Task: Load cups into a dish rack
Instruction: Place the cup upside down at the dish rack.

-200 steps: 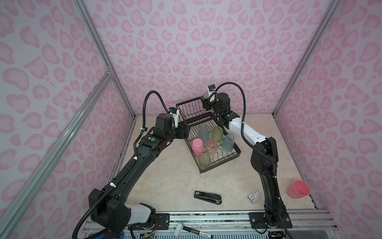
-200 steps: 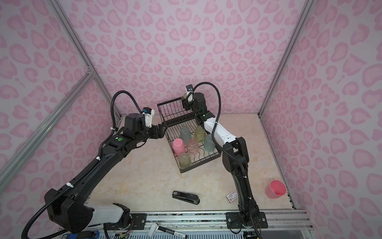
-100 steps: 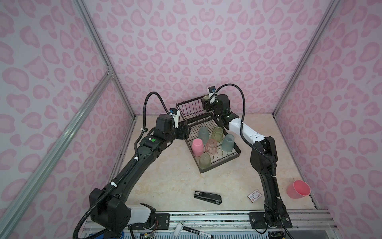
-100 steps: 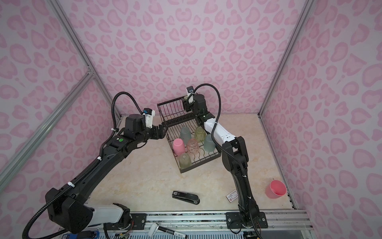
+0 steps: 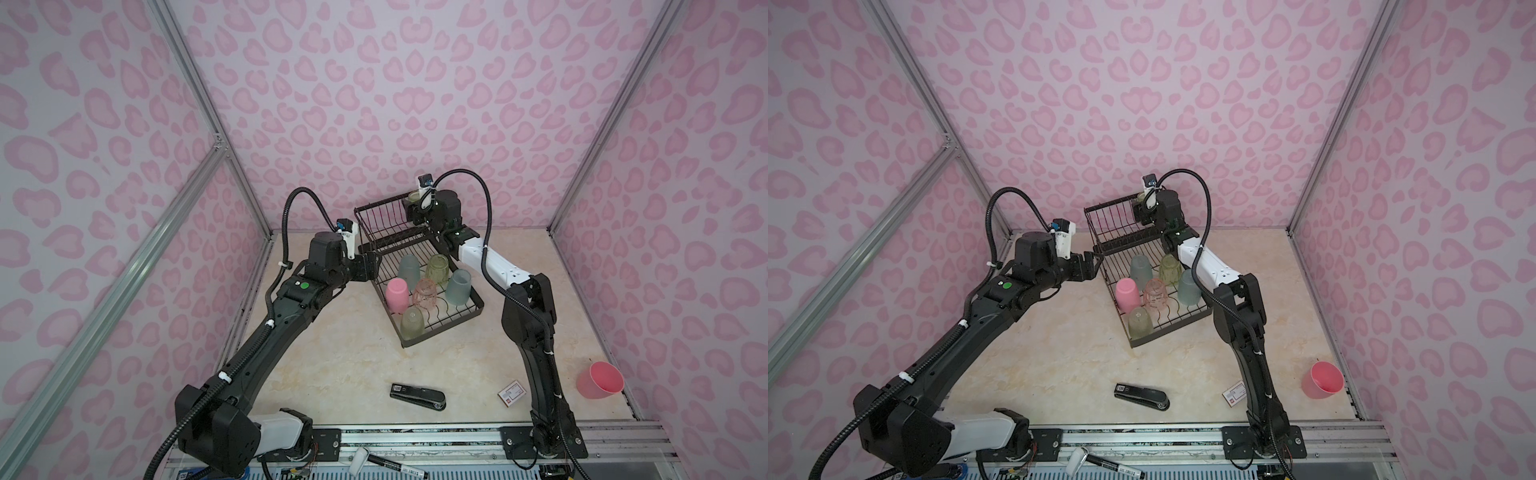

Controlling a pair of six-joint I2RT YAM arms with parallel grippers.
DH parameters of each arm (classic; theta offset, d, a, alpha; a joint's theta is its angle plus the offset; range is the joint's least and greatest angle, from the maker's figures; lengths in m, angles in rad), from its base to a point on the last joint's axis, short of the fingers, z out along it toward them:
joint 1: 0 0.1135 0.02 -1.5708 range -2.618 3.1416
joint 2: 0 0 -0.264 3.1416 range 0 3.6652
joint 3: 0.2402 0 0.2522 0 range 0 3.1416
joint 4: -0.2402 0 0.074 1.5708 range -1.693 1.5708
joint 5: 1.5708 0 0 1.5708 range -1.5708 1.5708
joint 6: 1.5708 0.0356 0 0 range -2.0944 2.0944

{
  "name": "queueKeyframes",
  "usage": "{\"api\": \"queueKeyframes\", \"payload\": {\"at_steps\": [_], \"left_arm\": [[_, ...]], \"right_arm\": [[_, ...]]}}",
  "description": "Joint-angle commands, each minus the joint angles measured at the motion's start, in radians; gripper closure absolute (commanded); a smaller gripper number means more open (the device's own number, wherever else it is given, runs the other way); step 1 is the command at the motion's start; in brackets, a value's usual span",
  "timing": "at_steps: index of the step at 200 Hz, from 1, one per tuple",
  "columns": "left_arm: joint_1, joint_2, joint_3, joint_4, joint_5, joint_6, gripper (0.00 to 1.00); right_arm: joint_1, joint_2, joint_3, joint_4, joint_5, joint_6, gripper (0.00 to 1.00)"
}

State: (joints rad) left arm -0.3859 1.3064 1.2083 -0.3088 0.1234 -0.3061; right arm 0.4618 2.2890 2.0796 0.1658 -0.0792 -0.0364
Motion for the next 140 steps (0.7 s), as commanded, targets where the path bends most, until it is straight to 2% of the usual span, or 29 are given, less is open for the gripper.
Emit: {"api": "queueKeyframes", "payload": {"at_steps": [1,49,140], "left_arm": [[0.004,-0.013,-0.005,0.045,0.007,-0.001,0.17],[0.005,-0.024,-0.01,0.05,0.008,0.001,0.16],[0.011,-0.041,-0.018,0.053,0.002,0.002,0.15]], "right_arm": [[0.0,0.01,0.006,-0.017,-0.001,0.011,0.16],[0.0,-0.033,0.005,-0.022,-0.002,0.01,0.12],[0.001,-0.069,0.002,-0.026,-0.001,0.016,0.1]]}}
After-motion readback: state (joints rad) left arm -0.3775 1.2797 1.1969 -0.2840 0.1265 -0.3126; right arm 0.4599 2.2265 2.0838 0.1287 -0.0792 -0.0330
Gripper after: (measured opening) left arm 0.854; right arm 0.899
